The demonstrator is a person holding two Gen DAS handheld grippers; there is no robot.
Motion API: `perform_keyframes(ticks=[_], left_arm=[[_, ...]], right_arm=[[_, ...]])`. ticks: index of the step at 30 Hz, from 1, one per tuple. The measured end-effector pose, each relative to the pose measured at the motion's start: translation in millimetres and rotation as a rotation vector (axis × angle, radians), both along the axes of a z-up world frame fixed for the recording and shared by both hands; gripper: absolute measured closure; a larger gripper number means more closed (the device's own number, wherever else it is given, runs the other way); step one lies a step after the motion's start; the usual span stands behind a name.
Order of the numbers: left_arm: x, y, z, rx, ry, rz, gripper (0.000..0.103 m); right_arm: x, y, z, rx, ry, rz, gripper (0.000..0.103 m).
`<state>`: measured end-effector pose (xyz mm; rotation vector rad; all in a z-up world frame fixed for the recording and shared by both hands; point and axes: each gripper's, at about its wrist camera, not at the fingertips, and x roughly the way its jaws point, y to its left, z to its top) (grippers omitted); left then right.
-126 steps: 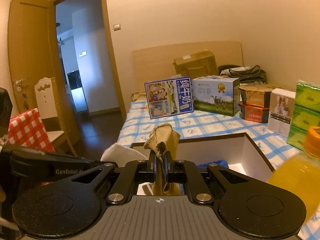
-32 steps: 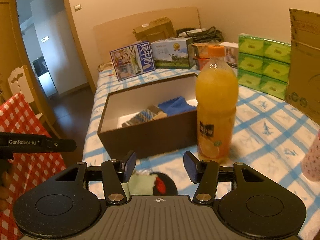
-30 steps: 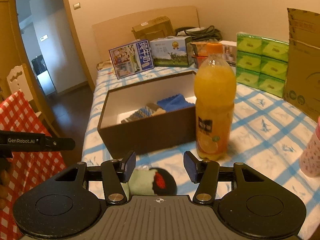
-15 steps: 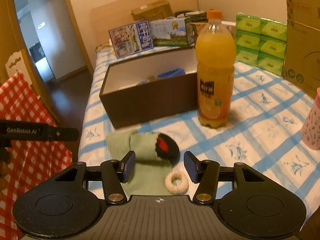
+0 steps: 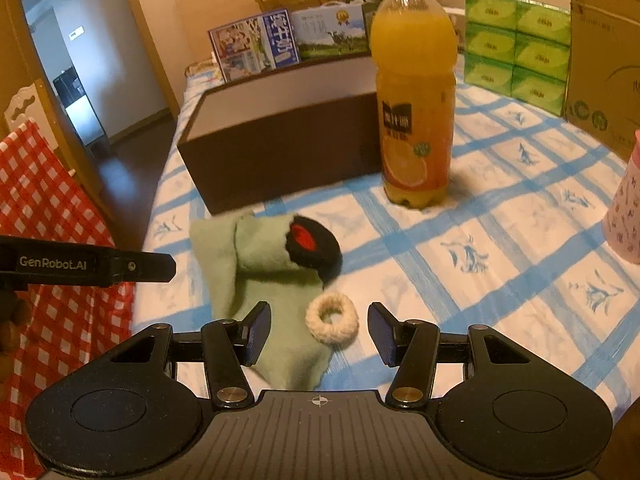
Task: Organize soft objects
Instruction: 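Grasp the cream scrunchie with the right gripper while the left grasps the green towel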
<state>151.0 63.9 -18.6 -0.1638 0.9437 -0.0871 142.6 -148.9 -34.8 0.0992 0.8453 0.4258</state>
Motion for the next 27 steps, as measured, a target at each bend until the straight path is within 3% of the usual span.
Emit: perform_keyframes(ticks=[24,25,27], left_arm=[[48,-5,-65,0.018,0.098,0.026,0.047],[49,-6,-67,0.022,0.100,0.029,0.047],[52,-6,-70,0.026,0.096,0.032,0.047]], right_arm=[[36,24,-62,-0.065,0.033,0.026,0.050],[36,24,-63,-0.071,0.027,0.026,0.051],[37,24,-65,-0.071,0.019,0.033,0.070]])
